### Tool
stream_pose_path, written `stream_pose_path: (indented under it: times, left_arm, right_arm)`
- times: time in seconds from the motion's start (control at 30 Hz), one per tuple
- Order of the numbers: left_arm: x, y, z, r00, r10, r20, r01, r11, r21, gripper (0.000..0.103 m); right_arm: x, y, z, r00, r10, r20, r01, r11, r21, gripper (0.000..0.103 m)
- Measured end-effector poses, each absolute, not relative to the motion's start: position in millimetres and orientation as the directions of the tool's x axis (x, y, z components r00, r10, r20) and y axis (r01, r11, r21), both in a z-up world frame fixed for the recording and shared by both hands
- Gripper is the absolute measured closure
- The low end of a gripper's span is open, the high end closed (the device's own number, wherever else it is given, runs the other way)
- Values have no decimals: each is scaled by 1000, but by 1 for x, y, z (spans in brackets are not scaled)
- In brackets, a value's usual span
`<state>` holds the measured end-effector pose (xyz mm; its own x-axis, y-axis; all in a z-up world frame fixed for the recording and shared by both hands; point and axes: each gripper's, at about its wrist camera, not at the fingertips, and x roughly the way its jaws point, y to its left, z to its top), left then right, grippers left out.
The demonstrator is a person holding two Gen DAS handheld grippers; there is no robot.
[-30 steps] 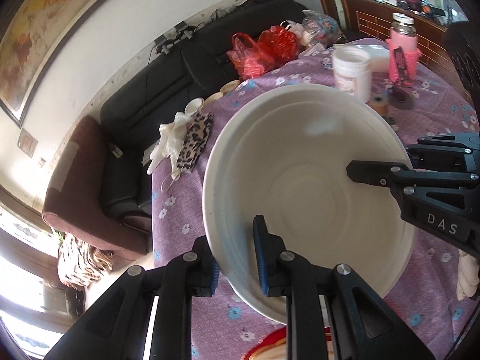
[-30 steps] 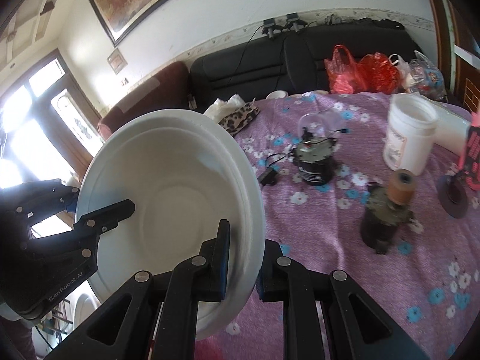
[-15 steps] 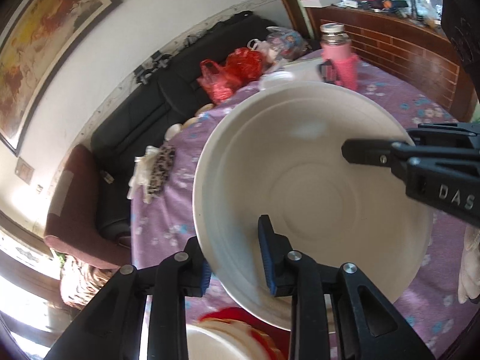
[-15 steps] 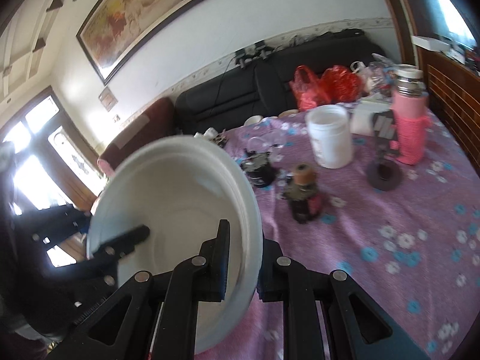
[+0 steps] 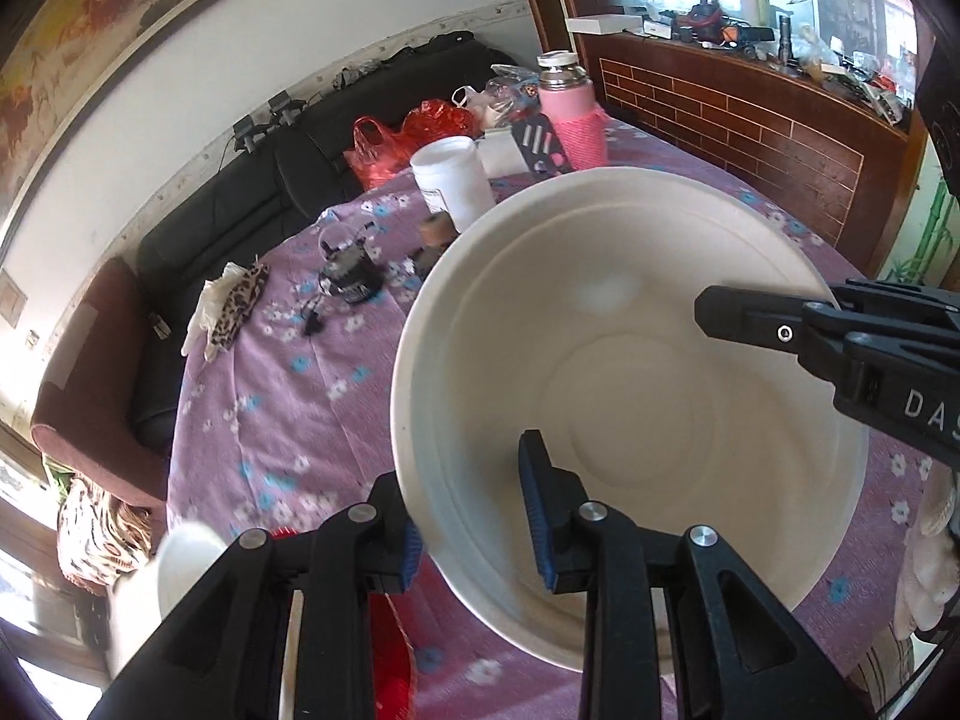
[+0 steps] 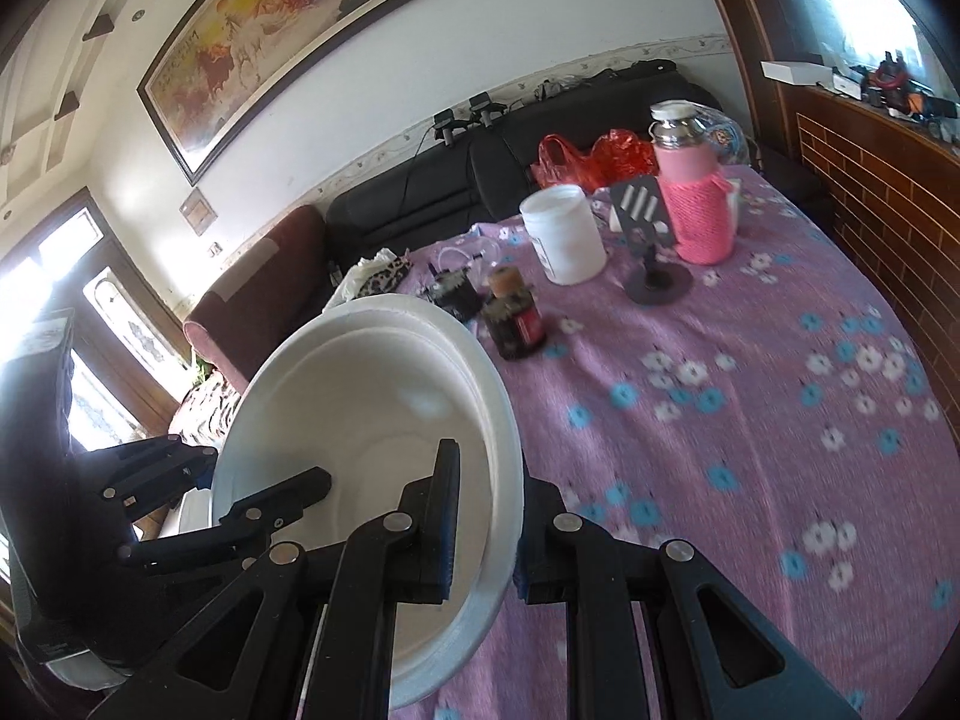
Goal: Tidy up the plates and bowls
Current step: 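Carry the white bowl with both tools over to the plate and bowl stack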
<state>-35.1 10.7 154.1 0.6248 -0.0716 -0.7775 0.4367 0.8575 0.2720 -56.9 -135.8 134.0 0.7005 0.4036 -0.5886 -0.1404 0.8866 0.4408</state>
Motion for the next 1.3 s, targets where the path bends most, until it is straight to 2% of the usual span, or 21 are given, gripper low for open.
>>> stream_pose_path:
  times: [0.23, 0.73, 1.3]
  left_arm:
    - [-74, 21, 149, 636, -110, -764, 411, 886, 214, 75]
    - [-135, 95, 149, 694, -192, -694, 265, 964, -2, 75]
    - [-169, 176, 146, 765, -95, -637, 61, 995, -74, 75]
  right_arm:
    - [-101, -132, 125, 700, 412, -583, -157, 886, 436, 88]
    - [-156, -75, 120, 679, 466, -568, -286, 880, 379, 88]
    - [-157, 6, 120, 604, 565, -562, -429, 825, 368, 87]
